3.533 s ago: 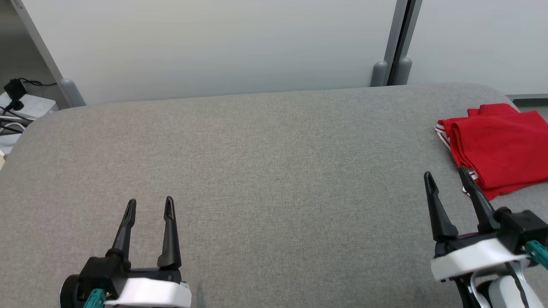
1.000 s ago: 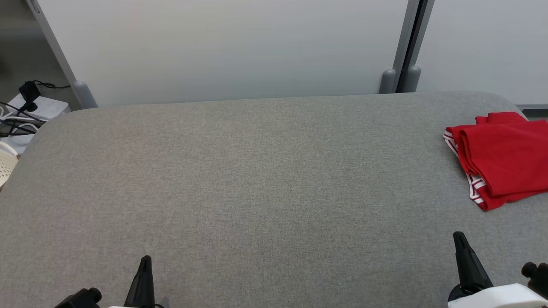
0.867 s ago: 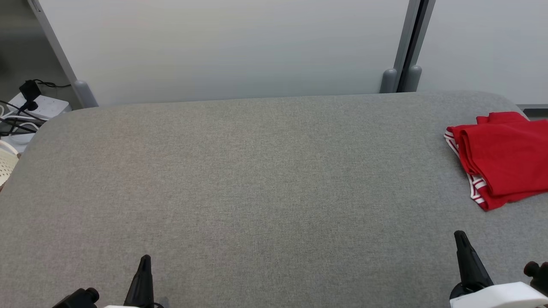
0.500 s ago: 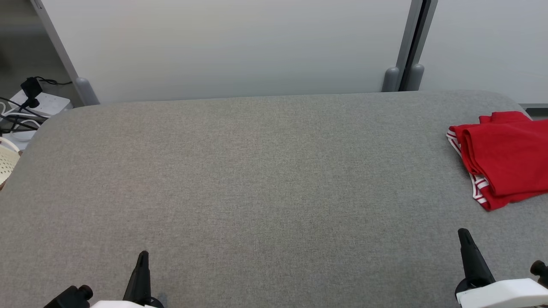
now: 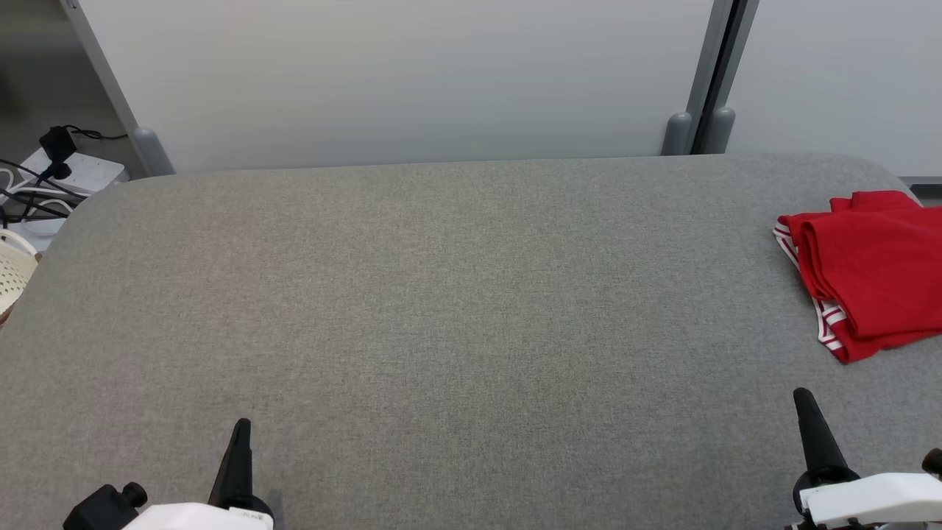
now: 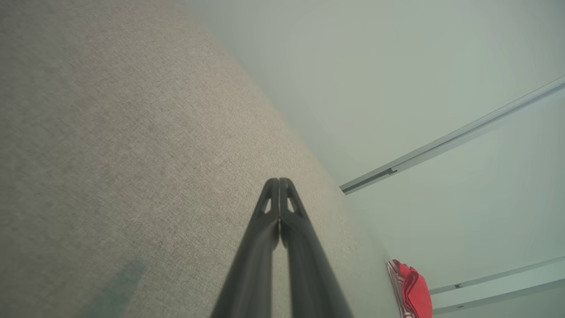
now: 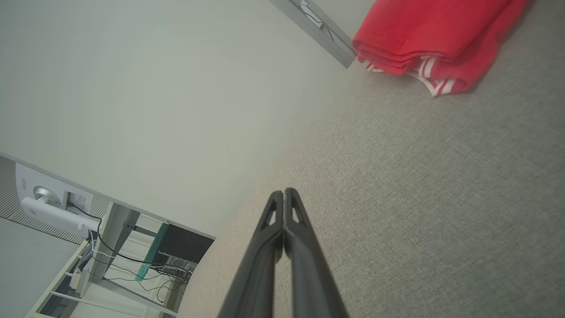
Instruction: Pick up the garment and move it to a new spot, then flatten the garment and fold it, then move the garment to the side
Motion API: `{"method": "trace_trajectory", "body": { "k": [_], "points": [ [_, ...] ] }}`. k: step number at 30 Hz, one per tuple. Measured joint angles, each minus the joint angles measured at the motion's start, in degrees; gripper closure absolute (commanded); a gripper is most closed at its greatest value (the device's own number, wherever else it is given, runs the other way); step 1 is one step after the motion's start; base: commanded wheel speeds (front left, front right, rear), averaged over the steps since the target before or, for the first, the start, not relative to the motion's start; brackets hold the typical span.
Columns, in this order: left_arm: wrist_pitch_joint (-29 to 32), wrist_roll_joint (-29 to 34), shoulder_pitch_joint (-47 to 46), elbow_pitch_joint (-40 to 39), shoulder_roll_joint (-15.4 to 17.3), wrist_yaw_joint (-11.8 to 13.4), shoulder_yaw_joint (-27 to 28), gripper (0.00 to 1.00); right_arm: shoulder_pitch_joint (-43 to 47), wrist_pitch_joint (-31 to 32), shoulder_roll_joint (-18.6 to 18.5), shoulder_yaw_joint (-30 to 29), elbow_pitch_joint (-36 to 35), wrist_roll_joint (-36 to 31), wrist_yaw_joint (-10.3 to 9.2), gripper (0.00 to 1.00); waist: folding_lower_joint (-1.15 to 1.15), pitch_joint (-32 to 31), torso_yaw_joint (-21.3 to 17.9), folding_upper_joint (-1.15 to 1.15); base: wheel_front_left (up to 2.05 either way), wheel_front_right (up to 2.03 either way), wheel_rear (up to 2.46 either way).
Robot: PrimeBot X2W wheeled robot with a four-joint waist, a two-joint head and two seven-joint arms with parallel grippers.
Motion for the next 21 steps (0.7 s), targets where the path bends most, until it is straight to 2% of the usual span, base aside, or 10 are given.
{"method": "trace_trajectory", "body": {
  "k": [21],
  "points": [
    [3.46, -12.73, -2.24, 0.86, 0.01, -1.53, 1.62, 1.00, -1.27, 3.50, 0.40, -2.31, 0.94, 11.79, -0.01, 1.00, 0.00, 0.57, 0.55, 0.00, 0.00, 0.00, 0.00]
  ]
}}
